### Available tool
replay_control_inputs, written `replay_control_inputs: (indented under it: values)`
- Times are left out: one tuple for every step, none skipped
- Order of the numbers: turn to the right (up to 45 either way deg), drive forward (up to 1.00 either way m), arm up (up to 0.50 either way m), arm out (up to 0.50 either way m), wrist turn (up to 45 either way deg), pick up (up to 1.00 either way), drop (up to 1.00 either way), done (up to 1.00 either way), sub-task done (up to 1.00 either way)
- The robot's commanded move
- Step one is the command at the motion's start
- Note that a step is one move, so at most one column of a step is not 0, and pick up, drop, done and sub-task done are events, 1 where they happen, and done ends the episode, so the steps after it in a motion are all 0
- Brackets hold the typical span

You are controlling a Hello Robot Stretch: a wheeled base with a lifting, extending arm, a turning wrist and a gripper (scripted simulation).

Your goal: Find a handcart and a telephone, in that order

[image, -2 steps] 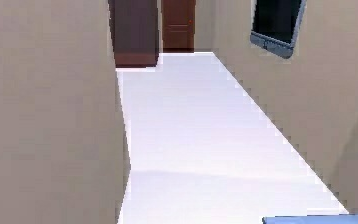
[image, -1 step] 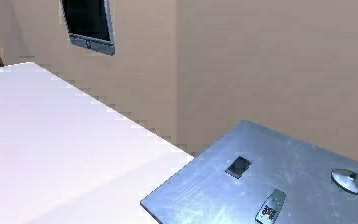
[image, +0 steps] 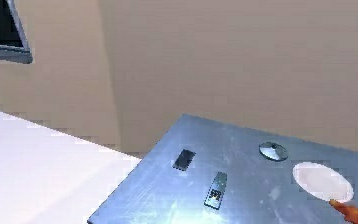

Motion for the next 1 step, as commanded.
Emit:
replay_control_inputs:
  values:
    - [0.0, 0.0, 0.0, 0.0, 0.0, 0.0, 0.0, 1.0, 0.0]
